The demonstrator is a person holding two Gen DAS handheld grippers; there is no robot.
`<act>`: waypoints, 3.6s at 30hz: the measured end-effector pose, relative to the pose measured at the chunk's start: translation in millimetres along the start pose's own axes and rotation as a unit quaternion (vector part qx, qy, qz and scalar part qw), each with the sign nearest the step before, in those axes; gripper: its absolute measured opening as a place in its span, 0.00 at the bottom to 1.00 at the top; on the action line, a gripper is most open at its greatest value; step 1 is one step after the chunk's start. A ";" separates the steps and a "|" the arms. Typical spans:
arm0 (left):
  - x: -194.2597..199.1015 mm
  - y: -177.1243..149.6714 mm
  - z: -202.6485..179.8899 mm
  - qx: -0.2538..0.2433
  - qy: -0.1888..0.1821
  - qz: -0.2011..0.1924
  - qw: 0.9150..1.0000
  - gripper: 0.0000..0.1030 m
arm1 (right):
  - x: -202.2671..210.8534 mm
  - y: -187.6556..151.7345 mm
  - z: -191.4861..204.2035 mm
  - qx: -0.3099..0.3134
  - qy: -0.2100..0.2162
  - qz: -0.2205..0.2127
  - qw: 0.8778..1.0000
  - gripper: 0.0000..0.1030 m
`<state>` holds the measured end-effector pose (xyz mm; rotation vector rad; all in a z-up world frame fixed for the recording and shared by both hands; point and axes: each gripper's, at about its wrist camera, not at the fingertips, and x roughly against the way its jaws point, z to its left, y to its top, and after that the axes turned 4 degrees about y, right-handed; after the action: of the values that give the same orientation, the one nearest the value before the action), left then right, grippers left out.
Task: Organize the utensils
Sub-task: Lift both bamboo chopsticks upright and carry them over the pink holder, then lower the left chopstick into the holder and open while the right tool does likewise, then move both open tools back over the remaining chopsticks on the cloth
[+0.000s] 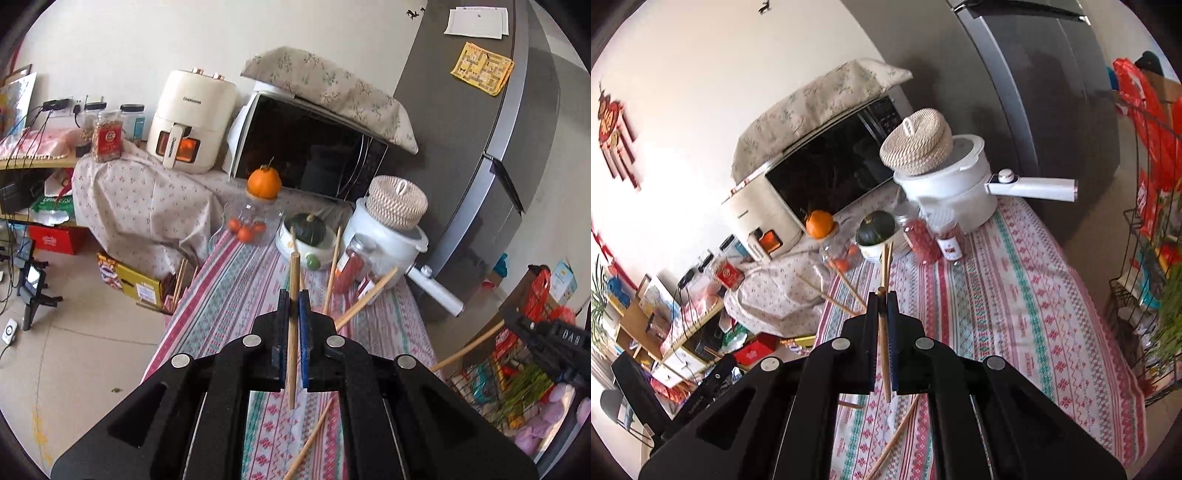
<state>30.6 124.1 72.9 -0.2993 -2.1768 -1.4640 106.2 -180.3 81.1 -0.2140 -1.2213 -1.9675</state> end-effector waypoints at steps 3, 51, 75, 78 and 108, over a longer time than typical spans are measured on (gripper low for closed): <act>-1.0 18.6 -7.9 0.002 -0.001 -0.012 1.000 0.04 | 3.5 8.5 -5.7 -0.006 -0.001 -0.005 1.000 0.05; -75.8 -48.2 42.5 0.045 0.045 0.111 0.992 0.13 | -101.6 58.8 47.1 -0.002 -0.028 0.000 1.000 0.08; -88.2 -84.4 -11.4 -0.044 0.030 0.152 0.987 0.53 | -109.9 -59.3 -20.8 0.074 -0.136 0.111 0.982 0.39; -88.5 -89.8 -17.0 -0.051 0.026 0.156 0.986 0.65 | -111.3 -75.5 -29.5 0.088 -0.152 0.120 0.977 0.51; -153.2 -143.0 -42.3 -0.104 0.073 0.281 0.951 0.93 | -82.8 -158.9 -125.4 0.048 -0.209 0.264 0.941 0.90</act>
<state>109.9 42.4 -108.1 -0.7846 -1.6308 -1.3266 82.4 -203.2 -135.1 -0.8517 -1.3449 -1.4261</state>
